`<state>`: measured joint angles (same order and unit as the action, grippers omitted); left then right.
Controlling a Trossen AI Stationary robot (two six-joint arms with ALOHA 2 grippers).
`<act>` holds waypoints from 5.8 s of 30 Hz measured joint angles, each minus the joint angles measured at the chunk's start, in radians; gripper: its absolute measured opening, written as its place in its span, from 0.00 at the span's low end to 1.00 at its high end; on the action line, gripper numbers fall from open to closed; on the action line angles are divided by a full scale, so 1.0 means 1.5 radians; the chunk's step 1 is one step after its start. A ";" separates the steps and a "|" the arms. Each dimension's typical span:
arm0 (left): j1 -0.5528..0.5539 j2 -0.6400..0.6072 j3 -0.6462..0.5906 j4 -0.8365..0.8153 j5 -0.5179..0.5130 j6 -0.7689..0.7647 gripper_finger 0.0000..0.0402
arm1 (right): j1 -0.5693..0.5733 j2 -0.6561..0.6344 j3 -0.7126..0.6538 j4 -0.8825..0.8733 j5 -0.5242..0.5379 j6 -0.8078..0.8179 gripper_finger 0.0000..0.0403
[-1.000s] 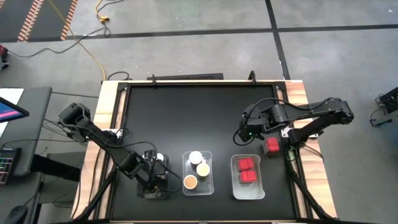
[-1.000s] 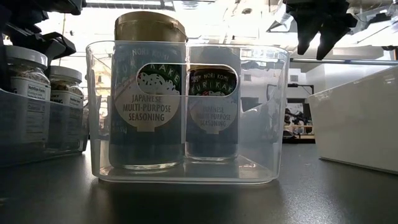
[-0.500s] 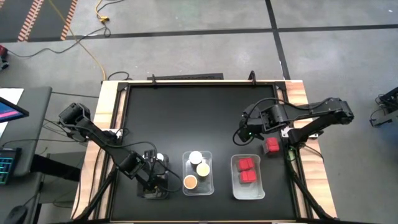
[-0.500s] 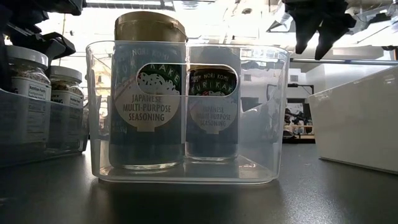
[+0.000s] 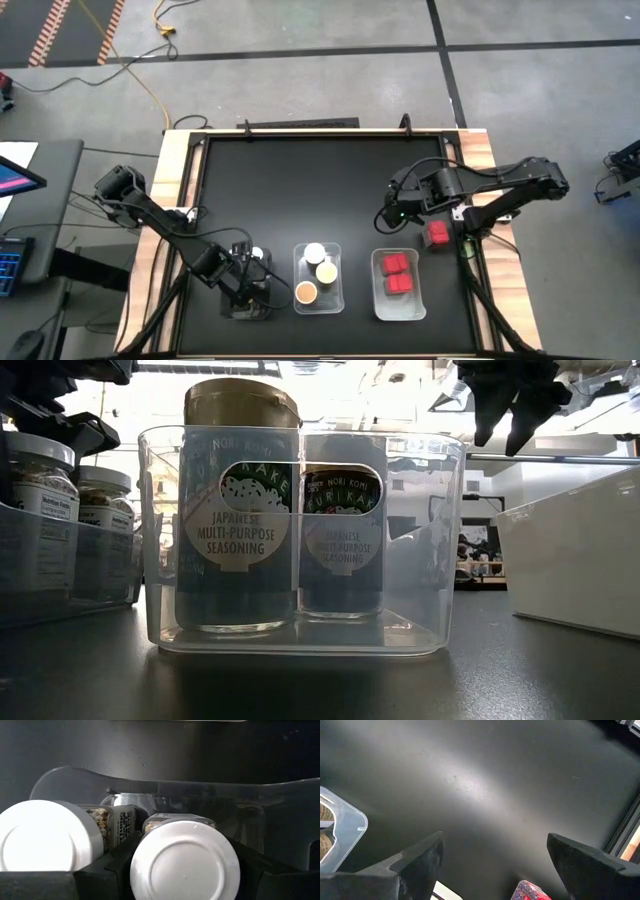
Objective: Sort spices by type
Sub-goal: Put the white seasoning bottle into the black bin, then put the red seasoning can into the white bin
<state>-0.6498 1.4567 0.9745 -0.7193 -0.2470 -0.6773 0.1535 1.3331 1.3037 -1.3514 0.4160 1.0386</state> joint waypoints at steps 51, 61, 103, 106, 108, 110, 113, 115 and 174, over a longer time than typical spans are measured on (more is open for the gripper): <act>0.000 -0.161 0.016 -0.005 -0.007 -0.018 0.64 | 0.001 0.000 0.000 0.002 0.000 -0.013 0.94; 0.000 -0.253 0.017 -0.006 -0.007 0.112 0.64 | 0.002 0.000 0.000 0.001 -0.020 0.011 0.94; 0.024 -0.678 -0.161 0.053 -0.052 0.195 0.64 | -0.192 0.016 -0.182 -0.114 -0.280 0.118 0.94; 0.024 -0.674 -0.162 0.053 -0.054 0.195 0.64 | -0.228 0.019 -0.212 -0.117 -0.305 0.063 0.94; 0.024 -0.672 -0.161 0.054 -0.054 0.190 0.64 | -0.248 0.019 -0.229 -0.119 -0.327 0.036 0.94; 0.024 -0.670 -0.162 0.054 -0.054 0.184 0.64 | -0.264 0.019 -0.246 -0.118 -0.349 0.017 0.94; 0.024 -0.665 -0.161 0.055 -0.057 0.174 0.64 | -0.276 0.019 -0.268 -0.115 -0.380 0.000 0.94; 0.024 -0.662 -0.162 0.054 -0.062 0.165 0.64 | -0.276 0.019 -0.277 -0.103 -0.388 -0.006 0.94; 0.024 -0.595 -0.161 0.038 -0.072 0.180 0.64 | -0.262 0.018 -0.119 -0.132 -0.271 -0.063 0.70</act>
<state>-0.6144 0.5648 0.7322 -0.6628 -0.3553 -0.4077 -0.2395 1.3598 1.1249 -1.5487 0.0101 0.9440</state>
